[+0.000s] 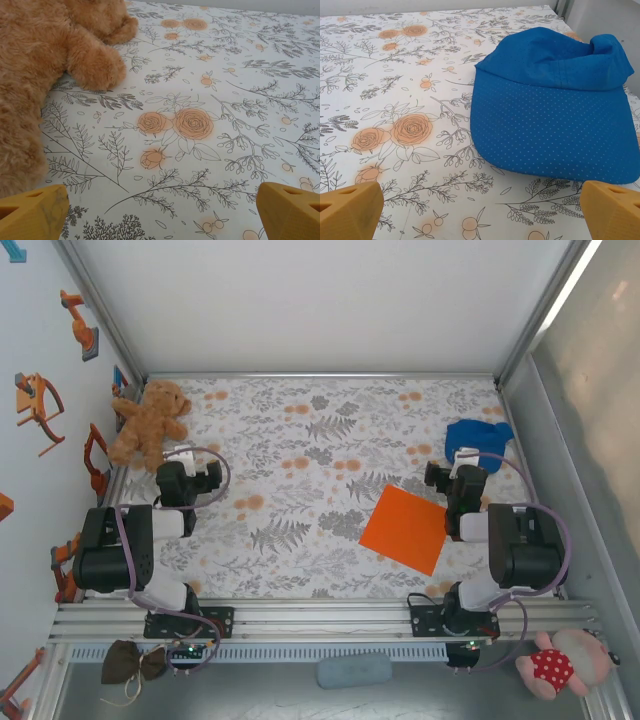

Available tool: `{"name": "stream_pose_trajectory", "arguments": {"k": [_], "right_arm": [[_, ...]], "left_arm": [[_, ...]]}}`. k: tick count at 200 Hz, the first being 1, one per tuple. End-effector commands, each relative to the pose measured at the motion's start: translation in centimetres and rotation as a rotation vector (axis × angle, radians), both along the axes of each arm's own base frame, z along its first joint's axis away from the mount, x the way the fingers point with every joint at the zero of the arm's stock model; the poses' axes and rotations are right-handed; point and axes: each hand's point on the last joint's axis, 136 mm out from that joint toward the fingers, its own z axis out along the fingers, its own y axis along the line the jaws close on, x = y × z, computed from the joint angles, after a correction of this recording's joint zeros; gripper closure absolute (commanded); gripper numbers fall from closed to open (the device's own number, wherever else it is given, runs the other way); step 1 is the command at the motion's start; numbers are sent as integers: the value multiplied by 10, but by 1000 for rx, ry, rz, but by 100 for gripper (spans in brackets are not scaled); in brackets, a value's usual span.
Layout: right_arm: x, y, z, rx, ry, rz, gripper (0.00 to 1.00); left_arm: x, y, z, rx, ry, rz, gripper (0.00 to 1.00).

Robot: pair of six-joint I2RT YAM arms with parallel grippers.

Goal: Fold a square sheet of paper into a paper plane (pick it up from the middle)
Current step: Move the paper to the center of the table.

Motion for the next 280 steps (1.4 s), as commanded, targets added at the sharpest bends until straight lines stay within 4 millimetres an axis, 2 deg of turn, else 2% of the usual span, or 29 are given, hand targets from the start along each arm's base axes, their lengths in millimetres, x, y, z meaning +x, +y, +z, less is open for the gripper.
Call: {"name": "stream_pose_trajectory", "arguments": {"k": [1,180,227,246,280], "right_arm": [[9,0,12,13,-39,0,1],[9,-1,13,13,-40,0,0],[8,-1,13,13,-40,-1,4],[6,2,20,13,-61,11,6],[4,-5,49,5,-39,-26,9]], "left_arm": [[7,-1,8,13,-28,-7,4],[6,-1,8,11,-26,-9,4],[6,0,9,12,-32,-4,4],[5,1,16,22,-35,14,4],[-4,10,47,13,33,99,4]]}}
